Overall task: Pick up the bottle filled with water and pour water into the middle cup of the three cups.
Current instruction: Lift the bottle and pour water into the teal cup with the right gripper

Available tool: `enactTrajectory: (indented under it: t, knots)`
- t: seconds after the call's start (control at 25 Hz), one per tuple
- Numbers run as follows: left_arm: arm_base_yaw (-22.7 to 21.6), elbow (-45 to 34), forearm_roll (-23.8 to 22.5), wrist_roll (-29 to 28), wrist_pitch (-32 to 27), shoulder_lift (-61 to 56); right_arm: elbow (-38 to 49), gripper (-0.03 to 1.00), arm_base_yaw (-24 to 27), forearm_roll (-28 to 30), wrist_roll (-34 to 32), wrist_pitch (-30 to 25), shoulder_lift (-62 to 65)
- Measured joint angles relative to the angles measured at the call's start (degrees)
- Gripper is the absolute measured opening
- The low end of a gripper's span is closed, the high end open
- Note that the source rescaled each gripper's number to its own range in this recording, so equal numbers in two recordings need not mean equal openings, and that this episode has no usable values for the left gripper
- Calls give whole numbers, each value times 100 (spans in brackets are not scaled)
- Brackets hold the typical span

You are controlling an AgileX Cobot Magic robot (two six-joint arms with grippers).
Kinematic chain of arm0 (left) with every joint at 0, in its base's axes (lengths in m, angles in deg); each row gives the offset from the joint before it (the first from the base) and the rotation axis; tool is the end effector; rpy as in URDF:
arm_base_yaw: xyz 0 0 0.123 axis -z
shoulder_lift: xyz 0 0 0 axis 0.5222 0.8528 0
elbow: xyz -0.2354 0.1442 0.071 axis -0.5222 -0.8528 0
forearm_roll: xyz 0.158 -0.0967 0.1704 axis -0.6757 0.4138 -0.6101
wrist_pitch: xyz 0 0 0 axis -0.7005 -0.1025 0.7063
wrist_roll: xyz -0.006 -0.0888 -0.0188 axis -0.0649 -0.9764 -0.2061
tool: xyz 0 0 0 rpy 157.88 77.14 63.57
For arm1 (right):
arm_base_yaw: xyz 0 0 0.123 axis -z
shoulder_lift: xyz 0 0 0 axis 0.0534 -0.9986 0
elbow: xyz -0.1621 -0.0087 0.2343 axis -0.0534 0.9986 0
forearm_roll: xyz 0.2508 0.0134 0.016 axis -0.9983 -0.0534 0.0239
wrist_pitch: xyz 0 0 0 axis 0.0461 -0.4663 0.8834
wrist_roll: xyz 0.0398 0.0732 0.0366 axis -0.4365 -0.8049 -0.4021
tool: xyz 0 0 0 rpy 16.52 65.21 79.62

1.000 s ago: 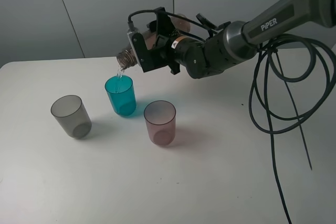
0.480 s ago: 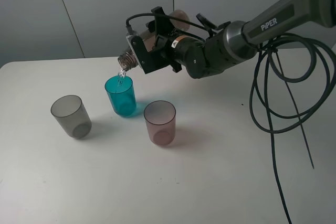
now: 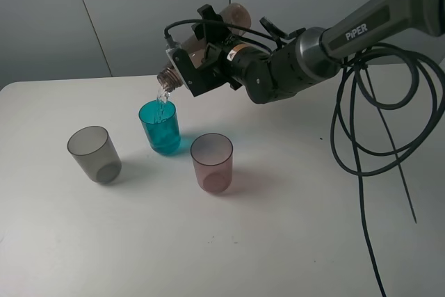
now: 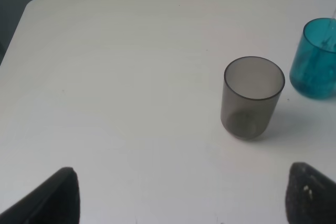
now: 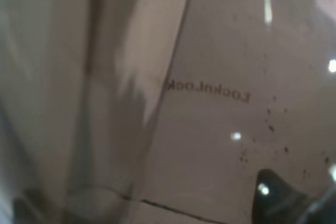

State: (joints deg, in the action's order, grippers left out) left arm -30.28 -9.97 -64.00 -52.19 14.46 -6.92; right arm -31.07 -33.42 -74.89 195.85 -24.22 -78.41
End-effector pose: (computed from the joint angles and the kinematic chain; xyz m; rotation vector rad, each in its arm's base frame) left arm -0.0078 0.0016 0.2785 0.0011 2.0496 -0.0048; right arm 0.3830 0.2678 0.1370 -1.7232 0.7397 -0.9489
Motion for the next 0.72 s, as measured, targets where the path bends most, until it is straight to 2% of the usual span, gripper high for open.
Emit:
enactTrajectory:
  t: [0.72]
  knots:
    - [0,0,0,0,0,0,0,1,0,709,198,124,0]
